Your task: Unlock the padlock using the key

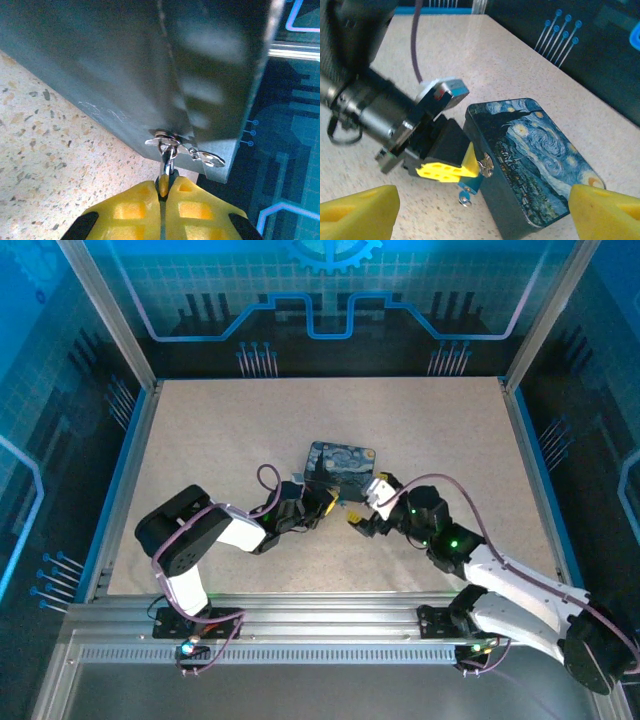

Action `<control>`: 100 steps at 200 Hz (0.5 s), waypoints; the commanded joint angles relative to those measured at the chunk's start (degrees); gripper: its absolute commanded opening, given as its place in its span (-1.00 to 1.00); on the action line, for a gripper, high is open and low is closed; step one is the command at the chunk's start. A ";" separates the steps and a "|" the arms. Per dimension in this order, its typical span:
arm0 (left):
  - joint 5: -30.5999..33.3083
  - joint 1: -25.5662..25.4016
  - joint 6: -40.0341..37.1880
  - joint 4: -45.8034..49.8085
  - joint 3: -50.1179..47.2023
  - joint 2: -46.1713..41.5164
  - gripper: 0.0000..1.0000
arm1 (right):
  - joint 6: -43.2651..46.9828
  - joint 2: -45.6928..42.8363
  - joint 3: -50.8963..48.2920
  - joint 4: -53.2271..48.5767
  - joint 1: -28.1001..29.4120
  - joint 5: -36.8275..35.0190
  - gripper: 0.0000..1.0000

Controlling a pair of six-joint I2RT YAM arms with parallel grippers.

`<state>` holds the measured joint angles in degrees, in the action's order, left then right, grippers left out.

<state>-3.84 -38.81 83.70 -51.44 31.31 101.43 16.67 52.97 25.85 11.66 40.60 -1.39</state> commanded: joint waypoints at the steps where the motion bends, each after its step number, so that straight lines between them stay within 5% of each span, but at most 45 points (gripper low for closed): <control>1: 0.06 -0.30 -0.40 1.04 -0.07 -2.65 -1.00 | 13.66 1.61 -1.32 2.60 2.51 -4.65 0.78; 100: -0.25 -0.29 0.62 2.32 0.42 -4.22 -1.00 | 21.24 18.40 -0.26 13.23 7.60 -10.70 0.70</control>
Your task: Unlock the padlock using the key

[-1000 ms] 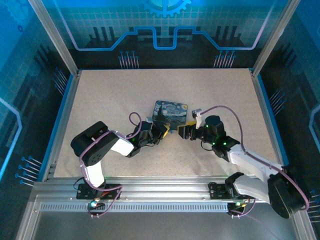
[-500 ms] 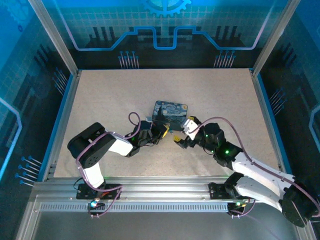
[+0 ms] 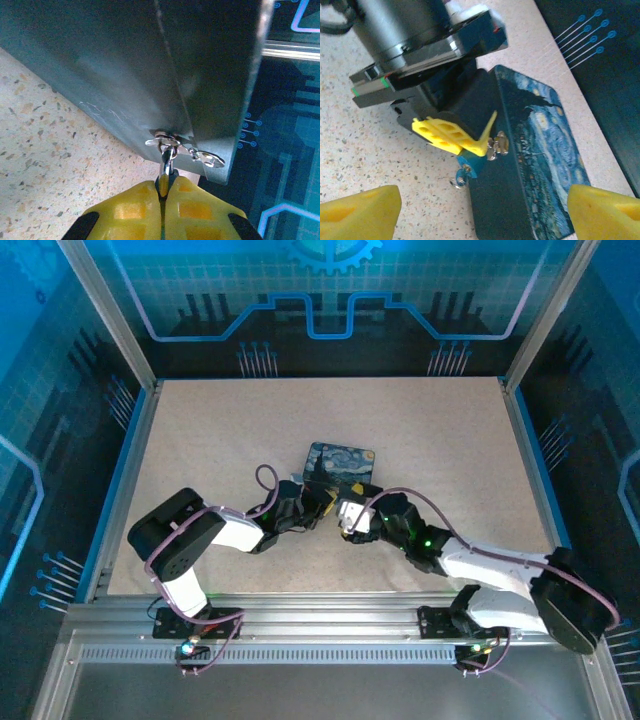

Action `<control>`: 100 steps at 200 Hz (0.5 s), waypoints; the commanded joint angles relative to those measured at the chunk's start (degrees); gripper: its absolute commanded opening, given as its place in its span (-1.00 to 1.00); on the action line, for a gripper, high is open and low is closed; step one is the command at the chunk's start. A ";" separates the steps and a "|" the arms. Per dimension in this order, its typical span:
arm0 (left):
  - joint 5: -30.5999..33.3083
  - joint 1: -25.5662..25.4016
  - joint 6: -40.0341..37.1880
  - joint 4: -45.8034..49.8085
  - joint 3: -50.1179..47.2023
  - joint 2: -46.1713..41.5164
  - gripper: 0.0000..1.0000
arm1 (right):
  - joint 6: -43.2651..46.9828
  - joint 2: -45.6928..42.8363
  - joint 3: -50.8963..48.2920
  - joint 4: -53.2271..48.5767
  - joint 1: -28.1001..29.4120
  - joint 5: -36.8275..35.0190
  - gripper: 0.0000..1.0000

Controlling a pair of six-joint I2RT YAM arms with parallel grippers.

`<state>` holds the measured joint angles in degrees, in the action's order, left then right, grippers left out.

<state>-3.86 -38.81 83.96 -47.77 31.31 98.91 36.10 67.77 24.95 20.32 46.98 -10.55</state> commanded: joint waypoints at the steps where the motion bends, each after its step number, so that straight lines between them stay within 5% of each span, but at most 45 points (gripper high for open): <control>1: -0.21 -0.30 0.38 -1.31 0.42 -1.71 -1.00 | 1.80 3.78 0.63 4.65 1.24 -1.56 0.70; 100: -0.12 -0.25 1.02 -0.63 0.68 -2.41 -1.00 | 1.47 13.29 3.03 8.80 0.92 -3.24 0.20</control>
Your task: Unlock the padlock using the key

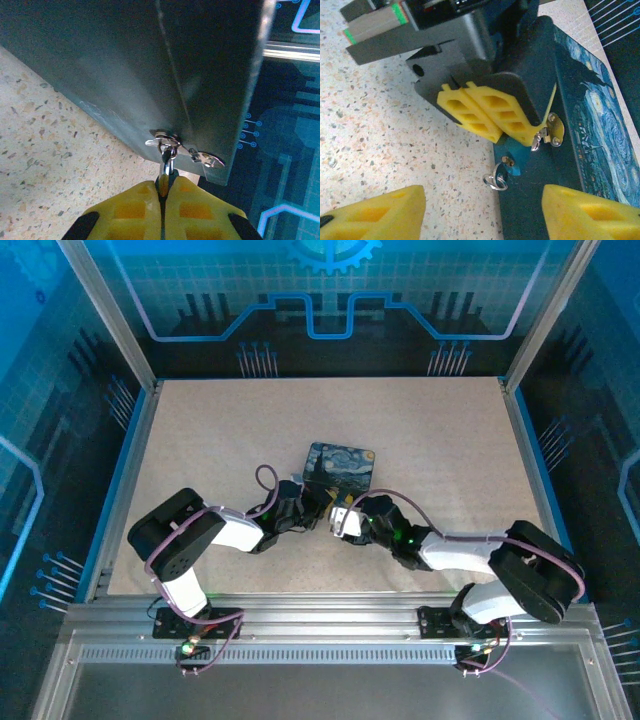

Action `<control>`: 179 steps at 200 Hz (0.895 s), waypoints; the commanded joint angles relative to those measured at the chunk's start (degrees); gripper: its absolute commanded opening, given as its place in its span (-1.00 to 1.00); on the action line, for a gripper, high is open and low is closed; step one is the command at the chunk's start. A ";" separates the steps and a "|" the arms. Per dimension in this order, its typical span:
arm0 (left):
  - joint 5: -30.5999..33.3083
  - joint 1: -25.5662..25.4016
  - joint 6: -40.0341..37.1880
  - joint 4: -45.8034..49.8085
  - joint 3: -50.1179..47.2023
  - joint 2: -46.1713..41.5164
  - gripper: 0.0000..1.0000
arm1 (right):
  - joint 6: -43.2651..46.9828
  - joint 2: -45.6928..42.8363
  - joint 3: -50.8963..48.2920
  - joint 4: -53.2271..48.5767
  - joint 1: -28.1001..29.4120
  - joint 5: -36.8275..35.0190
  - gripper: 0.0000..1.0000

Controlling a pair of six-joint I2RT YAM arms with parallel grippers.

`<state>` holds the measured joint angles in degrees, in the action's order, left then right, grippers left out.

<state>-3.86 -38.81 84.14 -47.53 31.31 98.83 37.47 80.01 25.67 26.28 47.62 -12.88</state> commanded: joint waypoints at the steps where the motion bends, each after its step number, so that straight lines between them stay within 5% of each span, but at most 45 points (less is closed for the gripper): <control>1: -0.11 -0.28 0.85 -0.88 0.68 -2.37 -1.00 | 0.12 1.13 2.34 2.82 0.29 -0.95 0.19; 133: -0.16 -0.30 0.87 -0.99 0.59 -2.50 -1.00 | 1.60 4.14 3.94 2.17 0.27 -4.43 -0.53; 179: -0.27 -0.30 1.09 -1.24 0.59 -2.50 -1.00 | 1.73 4.97 4.61 1.63 0.23 -5.05 -0.63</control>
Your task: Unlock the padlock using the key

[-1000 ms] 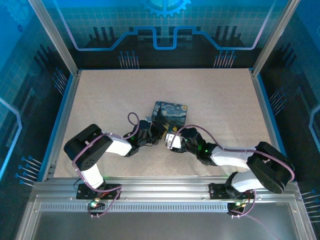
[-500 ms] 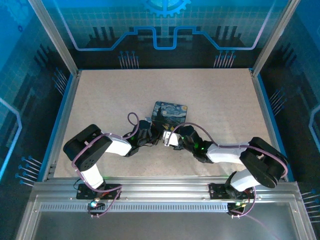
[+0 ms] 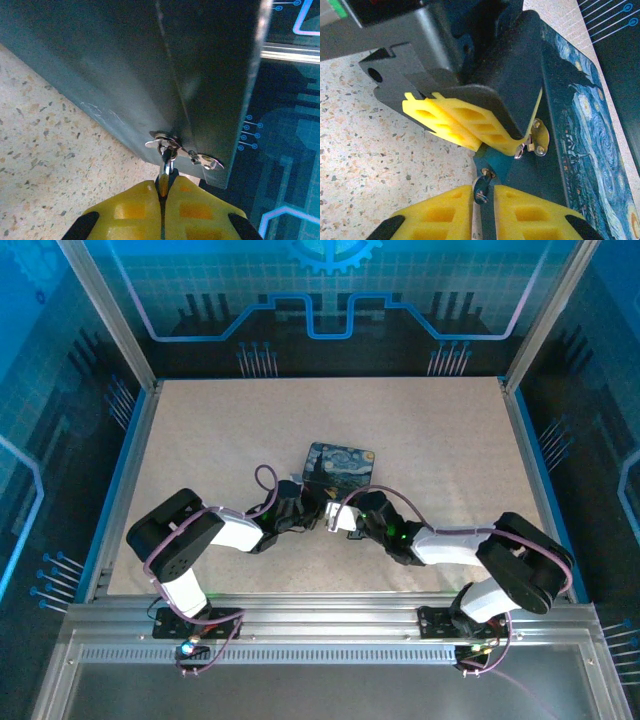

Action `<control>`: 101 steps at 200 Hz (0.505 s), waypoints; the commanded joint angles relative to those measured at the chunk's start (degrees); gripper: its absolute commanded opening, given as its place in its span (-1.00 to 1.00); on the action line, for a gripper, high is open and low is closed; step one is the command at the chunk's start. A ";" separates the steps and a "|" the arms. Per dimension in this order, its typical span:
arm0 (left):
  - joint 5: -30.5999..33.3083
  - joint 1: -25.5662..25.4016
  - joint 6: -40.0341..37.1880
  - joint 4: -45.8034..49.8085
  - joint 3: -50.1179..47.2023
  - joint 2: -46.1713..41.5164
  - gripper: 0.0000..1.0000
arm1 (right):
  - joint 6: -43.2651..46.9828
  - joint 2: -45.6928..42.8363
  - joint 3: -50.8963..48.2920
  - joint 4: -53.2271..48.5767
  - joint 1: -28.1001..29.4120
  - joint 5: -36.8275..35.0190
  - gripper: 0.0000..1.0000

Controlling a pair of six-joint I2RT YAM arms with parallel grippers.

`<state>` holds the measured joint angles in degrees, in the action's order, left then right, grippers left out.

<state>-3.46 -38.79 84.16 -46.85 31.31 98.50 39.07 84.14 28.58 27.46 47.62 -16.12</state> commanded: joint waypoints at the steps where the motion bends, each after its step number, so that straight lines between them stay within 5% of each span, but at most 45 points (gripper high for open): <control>1: -0.67 -0.33 1.04 -1.92 0.59 -2.17 -1.00 | 0.17 0.85 1.72 0.42 0.26 -1.81 -0.63; 101: -0.85 -0.33 1.12 -2.14 0.68 -2.35 -1.00 | 0.46 2.30 2.80 0.19 0.19 -2.60 -0.66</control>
<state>-3.01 -38.76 84.66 -46.85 31.31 98.24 39.09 85.45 29.43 27.03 47.62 -16.82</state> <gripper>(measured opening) 0.081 0.164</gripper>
